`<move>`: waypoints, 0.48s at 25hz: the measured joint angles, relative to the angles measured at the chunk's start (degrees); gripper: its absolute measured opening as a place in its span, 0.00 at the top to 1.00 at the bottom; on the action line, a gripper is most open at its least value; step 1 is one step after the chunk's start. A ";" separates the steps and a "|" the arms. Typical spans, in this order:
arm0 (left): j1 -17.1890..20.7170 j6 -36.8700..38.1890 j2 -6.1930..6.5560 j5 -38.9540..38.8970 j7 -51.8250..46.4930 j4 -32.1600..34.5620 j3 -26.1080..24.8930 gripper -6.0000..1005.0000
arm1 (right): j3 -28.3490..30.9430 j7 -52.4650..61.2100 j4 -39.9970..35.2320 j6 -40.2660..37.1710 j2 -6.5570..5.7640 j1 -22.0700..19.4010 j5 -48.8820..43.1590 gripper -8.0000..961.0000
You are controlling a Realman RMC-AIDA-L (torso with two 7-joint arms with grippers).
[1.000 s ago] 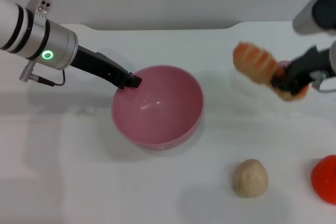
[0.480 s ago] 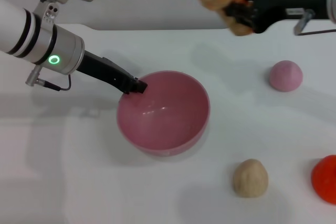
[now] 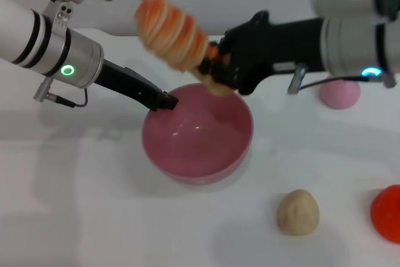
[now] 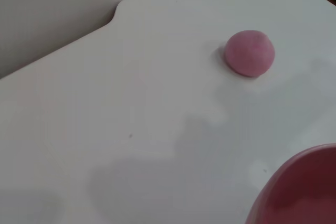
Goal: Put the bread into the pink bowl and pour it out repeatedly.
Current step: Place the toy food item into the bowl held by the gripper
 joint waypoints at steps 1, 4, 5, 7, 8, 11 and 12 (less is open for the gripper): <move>-0.06 0.00 -0.02 0.00 0.00 0.00 0.00 0.95 | -1.10 -0.95 0.77 0.50 -0.02 -0.03 0.21 0.78; -0.28 -0.05 -0.12 0.00 -0.01 0.00 0.15 0.95 | -4.08 -4.07 2.97 1.03 -0.20 -0.08 1.10 0.77; -0.30 -0.12 -0.15 0.00 0.00 0.00 0.19 0.95 | -4.58 -4.49 3.40 1.06 -0.28 -0.09 1.29 0.77; -0.31 -0.42 -0.16 0.00 -0.03 0.00 0.20 0.95 | -5.01 -4.81 3.88 1.02 -0.33 -0.09 1.54 0.77; -0.31 -0.52 -0.12 0.00 -0.05 0.00 0.19 0.95 | -5.00 -4.82 4.00 1.00 -0.36 -0.09 1.59 0.77; -0.32 -0.90 0.10 0.00 -0.13 0.00 0.09 0.95 | -4.67 -4.84 4.18 0.97 -0.42 -0.13 1.61 0.77; -0.32 -0.97 0.17 0.00 -0.15 0.00 -0.02 0.95 | -4.48 -4.86 4.21 0.91 -0.44 -0.16 1.62 0.77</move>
